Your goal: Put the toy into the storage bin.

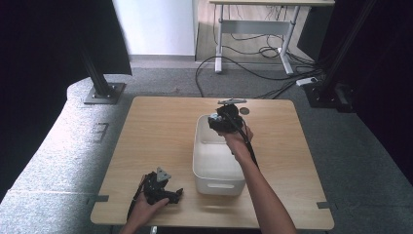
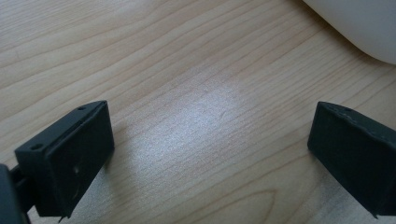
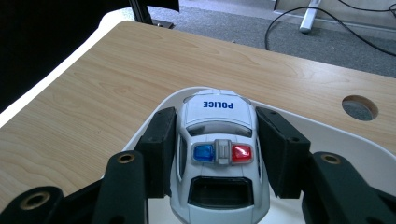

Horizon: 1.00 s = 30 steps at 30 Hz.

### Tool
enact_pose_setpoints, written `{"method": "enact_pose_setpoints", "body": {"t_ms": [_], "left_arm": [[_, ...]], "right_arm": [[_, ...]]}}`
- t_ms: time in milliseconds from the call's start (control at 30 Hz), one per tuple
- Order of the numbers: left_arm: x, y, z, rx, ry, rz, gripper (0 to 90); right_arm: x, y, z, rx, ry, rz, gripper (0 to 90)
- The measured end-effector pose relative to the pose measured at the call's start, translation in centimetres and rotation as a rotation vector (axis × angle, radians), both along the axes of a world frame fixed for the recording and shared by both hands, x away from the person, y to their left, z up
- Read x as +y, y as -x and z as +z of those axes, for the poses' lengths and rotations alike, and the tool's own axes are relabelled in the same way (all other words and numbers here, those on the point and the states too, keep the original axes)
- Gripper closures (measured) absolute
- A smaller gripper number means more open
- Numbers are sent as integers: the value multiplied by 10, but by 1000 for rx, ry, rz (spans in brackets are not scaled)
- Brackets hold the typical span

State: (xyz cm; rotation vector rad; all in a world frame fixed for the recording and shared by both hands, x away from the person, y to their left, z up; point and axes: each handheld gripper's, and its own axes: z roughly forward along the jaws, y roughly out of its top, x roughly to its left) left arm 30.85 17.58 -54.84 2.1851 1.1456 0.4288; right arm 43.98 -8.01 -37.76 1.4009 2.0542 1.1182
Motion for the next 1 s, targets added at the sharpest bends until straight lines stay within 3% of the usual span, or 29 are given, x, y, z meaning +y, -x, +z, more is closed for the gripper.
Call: {"method": "enact_pose_setpoints", "body": {"t_ms": [1000], "left_arm": [[0,0,0,1,1,-4,5]], "right_arm": [[25,-11,-5,20,23,16,500]]}}
